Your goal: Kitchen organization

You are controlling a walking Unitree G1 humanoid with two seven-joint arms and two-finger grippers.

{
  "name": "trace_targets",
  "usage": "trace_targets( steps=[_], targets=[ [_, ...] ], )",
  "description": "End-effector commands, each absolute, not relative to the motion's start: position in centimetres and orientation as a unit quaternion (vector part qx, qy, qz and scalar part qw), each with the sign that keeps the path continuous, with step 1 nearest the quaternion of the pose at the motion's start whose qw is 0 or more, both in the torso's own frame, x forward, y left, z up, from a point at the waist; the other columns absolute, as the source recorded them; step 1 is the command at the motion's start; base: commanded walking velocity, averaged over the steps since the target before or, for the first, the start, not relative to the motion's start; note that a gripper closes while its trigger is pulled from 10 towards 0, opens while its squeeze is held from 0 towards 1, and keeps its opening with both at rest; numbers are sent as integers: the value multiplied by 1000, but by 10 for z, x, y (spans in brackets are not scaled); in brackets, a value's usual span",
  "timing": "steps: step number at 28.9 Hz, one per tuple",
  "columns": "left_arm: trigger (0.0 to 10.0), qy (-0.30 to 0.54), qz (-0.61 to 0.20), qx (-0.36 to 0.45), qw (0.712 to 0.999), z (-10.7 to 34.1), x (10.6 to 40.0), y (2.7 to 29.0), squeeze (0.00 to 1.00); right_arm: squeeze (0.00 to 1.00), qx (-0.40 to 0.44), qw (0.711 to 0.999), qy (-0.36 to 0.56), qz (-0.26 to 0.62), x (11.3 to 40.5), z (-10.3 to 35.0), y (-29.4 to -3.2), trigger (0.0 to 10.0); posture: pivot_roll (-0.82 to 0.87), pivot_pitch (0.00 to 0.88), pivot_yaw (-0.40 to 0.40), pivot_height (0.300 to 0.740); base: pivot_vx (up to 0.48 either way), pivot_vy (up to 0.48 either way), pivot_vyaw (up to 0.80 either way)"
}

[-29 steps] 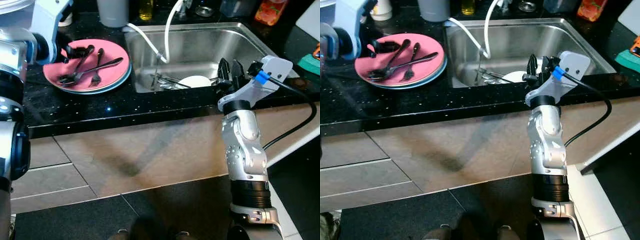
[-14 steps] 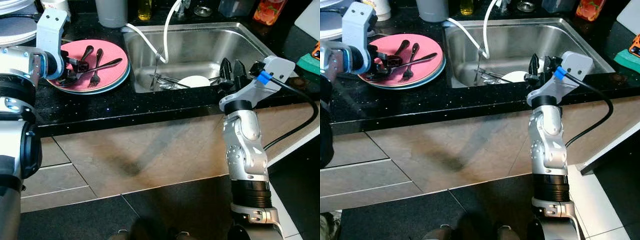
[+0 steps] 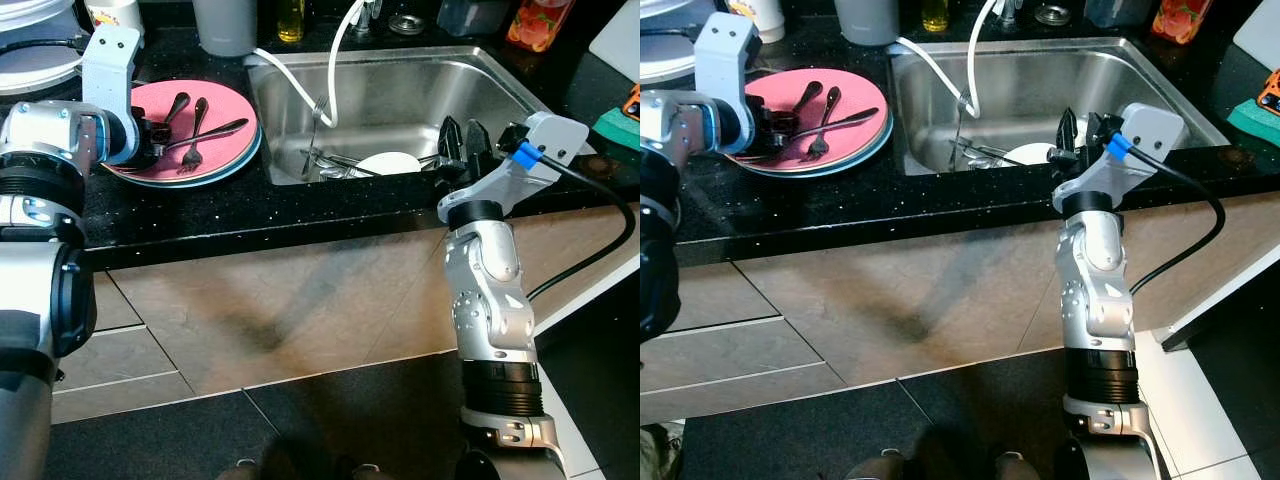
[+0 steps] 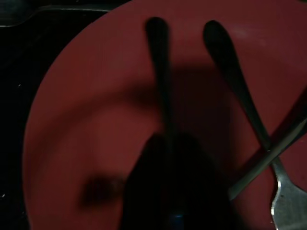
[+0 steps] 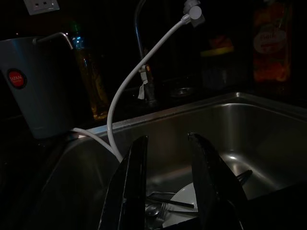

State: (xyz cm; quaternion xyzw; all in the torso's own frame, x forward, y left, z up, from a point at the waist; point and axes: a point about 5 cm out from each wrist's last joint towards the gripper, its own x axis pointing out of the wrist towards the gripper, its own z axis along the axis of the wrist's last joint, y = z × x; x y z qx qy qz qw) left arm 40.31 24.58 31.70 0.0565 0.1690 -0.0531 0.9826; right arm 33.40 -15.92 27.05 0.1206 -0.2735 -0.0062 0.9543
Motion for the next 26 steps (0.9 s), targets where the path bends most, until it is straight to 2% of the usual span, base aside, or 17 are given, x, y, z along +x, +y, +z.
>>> trace_targets(
  steps=[1,6,7,8,9,12,14,15,16,17,20,23,25,26],
  targets=[
    [0,198,-47,40,978,302,403,247,0,0,123,954,-272,-16,334,268,-164,10000,233,169,5,740,0,0,0],
    [0,146,-31,14,989,321,404,248,0,0,123,954,-272,-15,334,268,-163,10000,232,169,3,740,0,0,0],
    [4275,78,2,65,995,341,405,251,0,0,123,954,-272,-15,334,268,-163,10000,233,169,1,740,0,0,0],
    [4275,78,2,65,995,341,405,251,0,0,123,954,-272,-15,334,268,-163,10000,233,169,1,740,0,0,0],
    [10000,7,16,77,997,365,404,249,0,0,123,954,-272,-15,334,268,-163,10000,233,169,1,740,0,0,0],
    [10000,-148,-1,80,986,423,393,234,0,0,122,954,-272,-16,334,268,-164,10000,228,169,-4,740,0,0,0],
    [10000,-216,-27,76,973,451,384,222,0,0,122,955,-272,-15,335,268,-164,10000,230,168,-7,740,0,0,0],
    [10000,-216,-27,76,973,451,384,222,0,0,122,955,-272,-15,335,268,-164,10000,230,168,-7,740,0,0,0],
    [10000,-246,-63,62,965,465,382,203,0,0,122,954,-272,-14,335,269,-164,10000,230,168,-7,740,0,0,0],
    [10000,-246,-63,62,965,465,382,203,0,0,122,954,-272,-14,335,269,-164,10000,230,168,-7,740,0,0,0],
    [10000,-221,-121,58,966,439,399,163,0,0,122,953,-278,-14,335,271,-163,10000,218,166,8,740,0,0,0],
    [10000,-227,-144,60,961,426,403,148,0,0,122,952,-282,-16,334,272,-163,10000,208,164,11,740,0,0,0],
    [10000,-221,-184,59,956,392,411,109,0,0,103,949,-296,-24,329,276,-165,10000,171,162,25,740,0,0,0],
    [10000,-190,-207,59,958,371,414,90,0,0,92,948,-304,-26,326,278,-166,10000,153,164,33,740,0,0,0]
  ],
)
